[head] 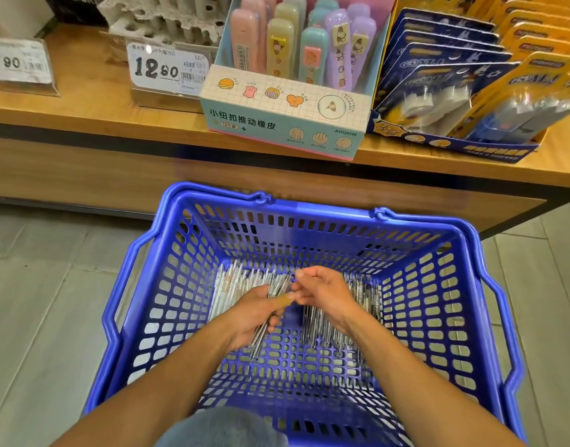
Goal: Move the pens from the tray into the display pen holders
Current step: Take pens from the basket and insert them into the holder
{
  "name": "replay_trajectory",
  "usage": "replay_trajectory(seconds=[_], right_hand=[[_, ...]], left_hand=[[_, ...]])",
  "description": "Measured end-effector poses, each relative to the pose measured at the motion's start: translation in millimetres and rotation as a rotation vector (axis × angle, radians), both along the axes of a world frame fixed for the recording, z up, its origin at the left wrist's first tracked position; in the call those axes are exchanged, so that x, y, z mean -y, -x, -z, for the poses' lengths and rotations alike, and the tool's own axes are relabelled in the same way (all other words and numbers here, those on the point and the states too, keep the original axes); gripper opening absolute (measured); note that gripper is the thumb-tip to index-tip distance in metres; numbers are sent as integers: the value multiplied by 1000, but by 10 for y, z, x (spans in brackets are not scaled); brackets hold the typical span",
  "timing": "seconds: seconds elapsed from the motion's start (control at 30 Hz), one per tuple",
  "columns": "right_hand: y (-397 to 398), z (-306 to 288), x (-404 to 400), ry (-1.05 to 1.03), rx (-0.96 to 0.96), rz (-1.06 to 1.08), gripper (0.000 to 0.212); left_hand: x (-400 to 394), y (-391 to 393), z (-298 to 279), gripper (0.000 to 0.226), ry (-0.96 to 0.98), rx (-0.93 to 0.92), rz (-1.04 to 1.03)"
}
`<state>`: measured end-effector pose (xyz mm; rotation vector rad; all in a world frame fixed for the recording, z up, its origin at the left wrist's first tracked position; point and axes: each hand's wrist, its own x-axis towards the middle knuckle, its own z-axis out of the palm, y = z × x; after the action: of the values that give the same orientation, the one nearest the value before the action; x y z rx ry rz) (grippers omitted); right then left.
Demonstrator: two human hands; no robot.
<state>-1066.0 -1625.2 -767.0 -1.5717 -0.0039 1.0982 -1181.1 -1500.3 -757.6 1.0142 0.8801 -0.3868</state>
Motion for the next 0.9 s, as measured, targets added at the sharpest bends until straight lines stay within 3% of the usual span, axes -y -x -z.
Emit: replay_trajectory(seconds=[0.17,0.33,0.43,0.53,0.6,0.73,0.8,0.9], right_hand=[[-188,338,386,704,453,-128,11],[-33,524,585,993,511,-405,30],[36,575,596,1011,504,-422,34],[22,576,568,993,428,-404,7],[4,563,570,968,403,-366,14],[-58,493,581,880,331,-313,29],[-69,417,524,741,251,-250,30],[8,225,339,397,96,-227,11]], left_hand=[[-54,-3,41,24,-51,-27,-63],[-40,-24,65,27,-48,-66,-118],[-41,-26,52,19,-48,-73,-133],[-48,-18,51,27,-48,-79,-157],[-47,-21,58,33,-51,-87,-161],[-43,-18,63,18,-34,-71,-156],[-44,-14,66,20,-27,-65,-152],[-42,-5,60,53,-31,-81,-137]])
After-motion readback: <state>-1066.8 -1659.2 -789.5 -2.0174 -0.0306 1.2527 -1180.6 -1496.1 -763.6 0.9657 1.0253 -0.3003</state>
